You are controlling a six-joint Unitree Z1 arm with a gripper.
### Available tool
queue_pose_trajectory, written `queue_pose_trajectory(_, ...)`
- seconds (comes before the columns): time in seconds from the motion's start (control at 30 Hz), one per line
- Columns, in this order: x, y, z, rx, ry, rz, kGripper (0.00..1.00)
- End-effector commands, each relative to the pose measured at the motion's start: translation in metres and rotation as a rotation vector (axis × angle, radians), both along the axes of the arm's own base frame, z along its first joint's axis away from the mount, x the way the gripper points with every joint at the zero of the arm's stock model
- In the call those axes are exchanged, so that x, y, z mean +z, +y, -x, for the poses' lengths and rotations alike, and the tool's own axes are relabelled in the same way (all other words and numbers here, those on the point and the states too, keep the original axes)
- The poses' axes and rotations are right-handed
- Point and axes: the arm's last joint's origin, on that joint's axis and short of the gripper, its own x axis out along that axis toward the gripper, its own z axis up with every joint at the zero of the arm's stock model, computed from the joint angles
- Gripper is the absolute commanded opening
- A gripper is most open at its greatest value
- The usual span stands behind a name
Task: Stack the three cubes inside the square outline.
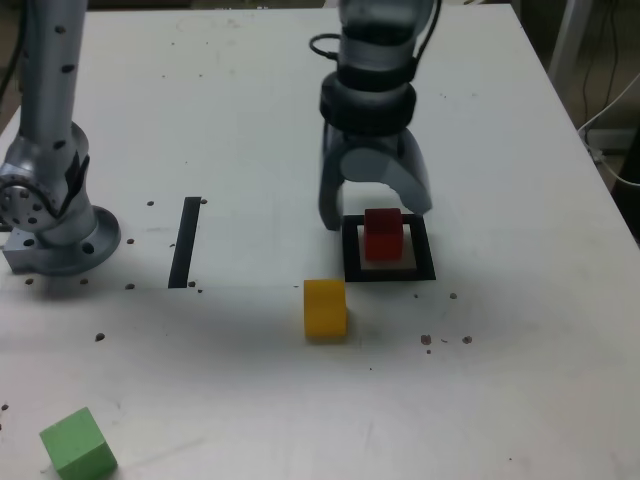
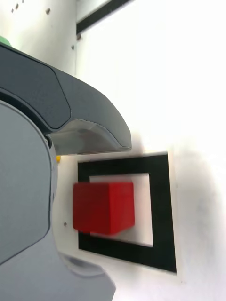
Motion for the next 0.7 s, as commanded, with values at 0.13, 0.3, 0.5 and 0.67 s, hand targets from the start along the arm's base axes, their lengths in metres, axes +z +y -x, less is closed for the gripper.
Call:
queue_pose_trajectory(0.13, 0.014, -0.02, 0.018, -0.005, 0.007, -0.011, 0.99)
queue_pose_trajectory(0.3, 0.021, -0.044, 0.029, -0.009, 0.019, -0.01, 0.99)
queue_pose_trajectory(0.5, 0.022, -0.076, 0.039, -0.029, 0.035, 0.016, 0.99)
queue_pose_trajectory(0.67, 0.017, -0.097, 0.046, -0.055, 0.061, 0.041, 0.99)
